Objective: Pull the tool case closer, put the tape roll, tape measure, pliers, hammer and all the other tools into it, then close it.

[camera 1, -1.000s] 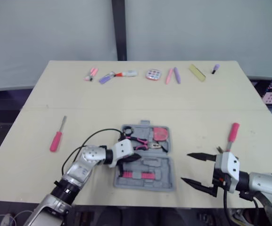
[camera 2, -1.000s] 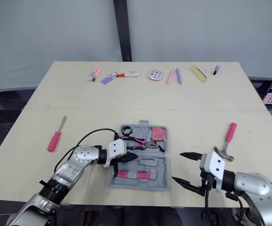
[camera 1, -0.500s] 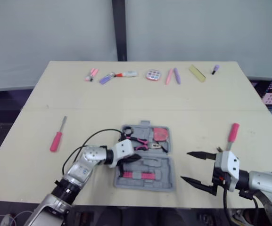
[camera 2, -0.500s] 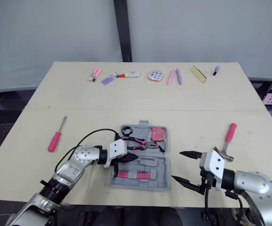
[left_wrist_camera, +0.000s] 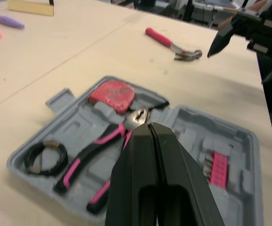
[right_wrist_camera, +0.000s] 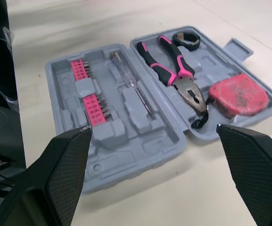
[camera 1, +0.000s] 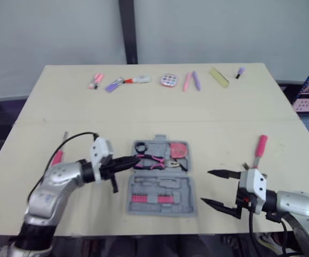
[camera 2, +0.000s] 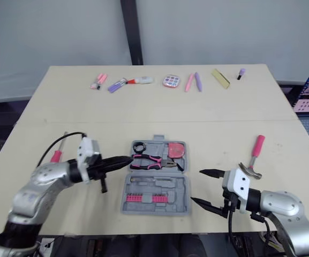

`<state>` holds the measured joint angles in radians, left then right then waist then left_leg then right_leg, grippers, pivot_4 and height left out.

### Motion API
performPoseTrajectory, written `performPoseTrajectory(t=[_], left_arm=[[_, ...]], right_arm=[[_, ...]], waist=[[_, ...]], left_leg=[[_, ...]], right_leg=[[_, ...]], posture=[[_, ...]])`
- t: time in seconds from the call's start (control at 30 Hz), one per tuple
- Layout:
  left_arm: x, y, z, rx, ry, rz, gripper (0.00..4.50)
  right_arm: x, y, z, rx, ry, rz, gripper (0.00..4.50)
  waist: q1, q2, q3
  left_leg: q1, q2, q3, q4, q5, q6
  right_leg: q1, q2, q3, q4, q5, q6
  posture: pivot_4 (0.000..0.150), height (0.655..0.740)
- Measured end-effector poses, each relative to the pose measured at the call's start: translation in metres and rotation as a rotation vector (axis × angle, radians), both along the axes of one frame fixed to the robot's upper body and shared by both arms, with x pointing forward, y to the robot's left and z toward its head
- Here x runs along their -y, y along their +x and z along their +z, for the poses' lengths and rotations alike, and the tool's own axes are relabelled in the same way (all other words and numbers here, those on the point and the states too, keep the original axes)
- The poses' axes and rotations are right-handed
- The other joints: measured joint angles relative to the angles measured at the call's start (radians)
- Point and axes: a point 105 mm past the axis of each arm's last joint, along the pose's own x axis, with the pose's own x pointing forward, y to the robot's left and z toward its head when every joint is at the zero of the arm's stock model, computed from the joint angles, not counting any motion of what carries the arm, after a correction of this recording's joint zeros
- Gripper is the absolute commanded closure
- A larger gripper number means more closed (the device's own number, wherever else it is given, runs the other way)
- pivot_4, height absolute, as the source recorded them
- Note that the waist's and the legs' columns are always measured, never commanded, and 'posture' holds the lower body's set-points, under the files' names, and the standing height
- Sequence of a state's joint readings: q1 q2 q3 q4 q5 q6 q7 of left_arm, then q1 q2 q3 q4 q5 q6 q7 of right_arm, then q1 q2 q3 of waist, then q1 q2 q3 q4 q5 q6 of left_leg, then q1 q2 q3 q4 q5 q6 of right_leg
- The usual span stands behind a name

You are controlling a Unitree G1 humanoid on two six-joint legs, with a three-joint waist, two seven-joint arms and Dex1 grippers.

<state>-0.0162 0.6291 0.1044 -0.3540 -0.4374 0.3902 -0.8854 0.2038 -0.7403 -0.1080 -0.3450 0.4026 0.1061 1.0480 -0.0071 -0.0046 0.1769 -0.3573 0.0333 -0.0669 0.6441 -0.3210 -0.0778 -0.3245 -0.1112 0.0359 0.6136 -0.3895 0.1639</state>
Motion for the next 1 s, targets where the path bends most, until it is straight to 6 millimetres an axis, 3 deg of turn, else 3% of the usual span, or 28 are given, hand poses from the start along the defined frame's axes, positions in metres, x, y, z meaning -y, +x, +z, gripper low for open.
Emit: performPoseTrajectory(t=[0.1,0.13,0.27,0.3,0.6,1.0], left_arm=[[-0.030,-0.014,-0.015,-0.019,0.065,0.115,2.87],[-0.038,-0.021,-0.020,-0.032,0.076,0.139,2.26],[-0.056,-0.047,-0.037,-0.084,0.088,0.200,0.28],[-0.060,-0.050,-0.037,-0.077,0.083,0.221,0.02],[-0.083,-0.077,-0.046,-0.069,0.086,0.308,0.02],[-0.083,-0.079,-0.042,-0.069,0.030,0.311,0.02]], right_arm=[[-0.003,-0.001,-0.003,-0.005,0.002,0.011,0.00],[-0.004,-0.001,-0.003,-0.004,0.005,0.017,0.00],[-0.001,-0.001,-0.008,-0.017,0.004,0.009,0.00],[-0.001,-0.001,-0.008,-0.016,0.002,0.009,0.00],[0.001,-0.006,-0.015,-0.038,-0.002,0.003,0.00],[0.002,-0.008,-0.017,-0.049,-0.003,0.000,0.00]], waist=[[0.002,0.000,0.001],[0.003,0.000,0.001],[0.010,-0.004,0.003],[0.011,-0.004,0.003],[0.004,-0.003,0.003],[0.005,-0.003,0.003]], left_leg=[[0.000,0.000,0.000,0.000,0.000,0.000],[0.000,0.000,0.000,0.000,0.000,0.000],[0.000,0.000,0.000,0.000,-0.001,0.000],[-0.001,0.000,0.000,0.001,-0.001,0.000],[-0.001,0.000,0.001,-0.001,-0.002,0.000],[-0.001,0.000,0.001,-0.001,-0.003,0.001]], right_leg=[[0.000,0.000,0.000,0.000,0.000,0.000],[0.001,0.000,0.000,-0.001,0.000,0.000],[0.001,-0.001,0.000,-0.002,0.000,0.000],[0.001,-0.001,0.000,-0.002,0.000,0.000],[0.001,-0.001,0.000,-0.005,0.000,0.000],[0.001,-0.001,0.000,-0.006,0.000,0.000]], posture=[[0.150,0.7400],[0.150,0.7400],[0.150,0.7400],[0.150,0.7400],[0.150,0.7400],[0.150,0.7400]])
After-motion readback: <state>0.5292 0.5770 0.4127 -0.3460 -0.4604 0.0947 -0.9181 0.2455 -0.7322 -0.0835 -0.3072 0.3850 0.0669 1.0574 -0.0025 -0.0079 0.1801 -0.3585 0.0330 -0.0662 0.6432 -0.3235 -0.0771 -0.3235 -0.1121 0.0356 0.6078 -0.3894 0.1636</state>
